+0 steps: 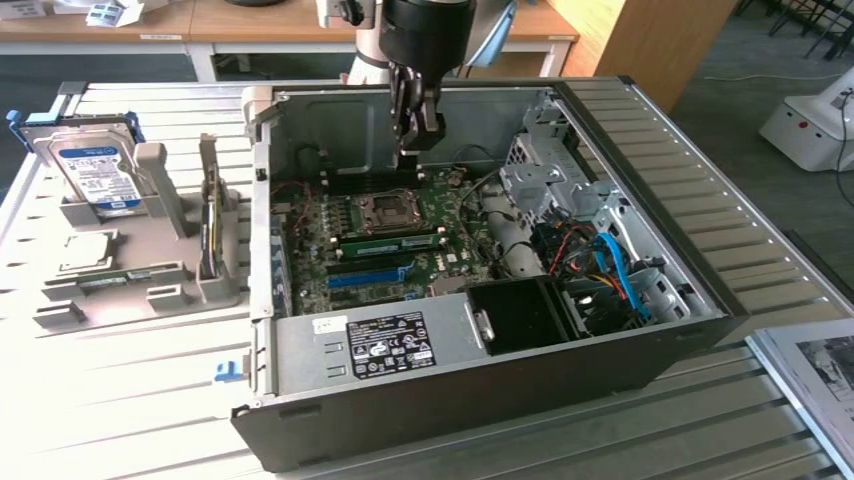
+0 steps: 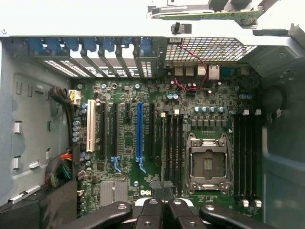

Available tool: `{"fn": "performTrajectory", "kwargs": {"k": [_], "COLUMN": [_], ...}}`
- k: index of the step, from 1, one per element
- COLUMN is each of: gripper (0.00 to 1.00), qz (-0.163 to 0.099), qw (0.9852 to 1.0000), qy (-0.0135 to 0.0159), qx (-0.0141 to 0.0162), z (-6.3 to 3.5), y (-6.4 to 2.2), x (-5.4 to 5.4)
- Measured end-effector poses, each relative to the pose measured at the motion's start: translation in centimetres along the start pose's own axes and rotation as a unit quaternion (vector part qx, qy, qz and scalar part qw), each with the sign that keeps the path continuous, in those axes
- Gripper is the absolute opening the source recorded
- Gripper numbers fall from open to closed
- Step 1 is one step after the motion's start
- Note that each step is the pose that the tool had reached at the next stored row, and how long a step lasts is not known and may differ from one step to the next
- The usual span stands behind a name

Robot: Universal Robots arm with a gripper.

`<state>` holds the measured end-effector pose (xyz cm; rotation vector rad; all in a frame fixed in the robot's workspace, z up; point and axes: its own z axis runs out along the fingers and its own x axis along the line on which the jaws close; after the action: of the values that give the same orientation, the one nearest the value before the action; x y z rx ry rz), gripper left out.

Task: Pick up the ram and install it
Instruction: 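Press down the ram until it locks into place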

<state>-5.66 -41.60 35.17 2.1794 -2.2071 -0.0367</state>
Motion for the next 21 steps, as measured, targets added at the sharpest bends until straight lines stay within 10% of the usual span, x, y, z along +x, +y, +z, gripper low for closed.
{"fn": "performTrajectory", "kwargs": {"k": [5, 21], "gripper": [0.1, 0.1], "qz": [0.0, 0.002], "qw": [0.9999, 0.9999], "qy": [-0.0101, -0.0104], "qx": [0.0002, 0.0002], "z": [0.0, 0.0], "y": [0.01, 0.0], "x": [0.02, 0.02]}}
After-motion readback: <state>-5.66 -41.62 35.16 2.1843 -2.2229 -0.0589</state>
